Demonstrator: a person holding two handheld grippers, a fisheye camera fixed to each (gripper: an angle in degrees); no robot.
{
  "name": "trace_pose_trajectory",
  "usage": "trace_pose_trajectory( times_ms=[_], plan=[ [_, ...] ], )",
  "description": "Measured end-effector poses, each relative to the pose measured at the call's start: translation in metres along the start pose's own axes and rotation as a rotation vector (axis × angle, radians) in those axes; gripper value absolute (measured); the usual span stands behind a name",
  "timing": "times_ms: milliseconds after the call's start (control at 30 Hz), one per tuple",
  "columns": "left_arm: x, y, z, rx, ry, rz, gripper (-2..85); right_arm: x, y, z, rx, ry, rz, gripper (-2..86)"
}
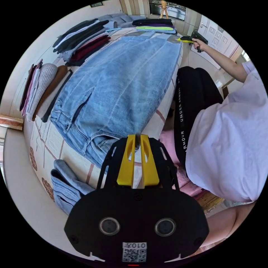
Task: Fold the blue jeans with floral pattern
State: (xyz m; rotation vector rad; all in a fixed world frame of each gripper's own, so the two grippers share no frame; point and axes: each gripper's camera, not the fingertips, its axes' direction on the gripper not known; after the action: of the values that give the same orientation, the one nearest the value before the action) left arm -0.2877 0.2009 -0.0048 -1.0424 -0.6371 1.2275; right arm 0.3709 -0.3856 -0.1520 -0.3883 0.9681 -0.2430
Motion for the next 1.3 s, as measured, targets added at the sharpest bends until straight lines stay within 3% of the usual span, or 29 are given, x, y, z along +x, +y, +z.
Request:
trace_pose_trajectory(
  times_ms=[100,233,333,433,533,733,867,1000,1067,1167,1300],
  plan=[
    [-0.014,0.005,0.033,0.009,0.055,-0.092,3.4,0.012,0.013,0.025,-0.031,0.02,0.05,2.6],
    [-0.028,0.031,0.006,0.117,0.193,-0.131,4.9,0.003,0.037,0.019,0.043,0.101,0.041,3.5],
    [-0.038,0.042,-0.02,0.157,0.177,-0.153,5.4,-0.019,0.052,0.004,0.124,0.27,0.033,3.9],
    [-0.056,0.027,-0.045,0.275,0.108,-0.171,5.7,-0.074,0.05,0.005,0.17,0.345,-0.109,4.2],
    [-0.088,-0.013,-0.044,0.34,0.01,-0.232,6.1,-0.136,0.038,0.03,0.141,0.225,-0.279,4.1],
    [-0.108,-0.114,-0.041,0.477,0.032,-0.141,7.2,-0.224,0.029,0.098,0.067,0.056,-0.44,3.6],
    [-0.103,-0.165,-0.012,0.378,-0.01,-0.092,8.1,-0.25,0.032,0.143,-0.01,0.08,-0.472,3.7],
    [-0.085,-0.188,0.03,0.281,0.06,-0.036,9.6,-0.26,0.037,0.18,-0.115,0.165,-0.508,3.9],
    [-0.065,-0.188,0.041,0.269,0.054,0.02,10.2,-0.261,0.044,0.21,-0.273,0.285,-0.545,4.1],
    [-0.041,-0.178,0.044,0.287,-0.029,0.111,10.5,-0.269,0.059,0.213,-0.263,0.341,-0.609,3.5],
    [-0.061,-0.186,0.027,0.286,0.062,0.101,11.5,-0.27,0.06,0.215,-0.278,0.321,-0.623,2.9]
  ],
)
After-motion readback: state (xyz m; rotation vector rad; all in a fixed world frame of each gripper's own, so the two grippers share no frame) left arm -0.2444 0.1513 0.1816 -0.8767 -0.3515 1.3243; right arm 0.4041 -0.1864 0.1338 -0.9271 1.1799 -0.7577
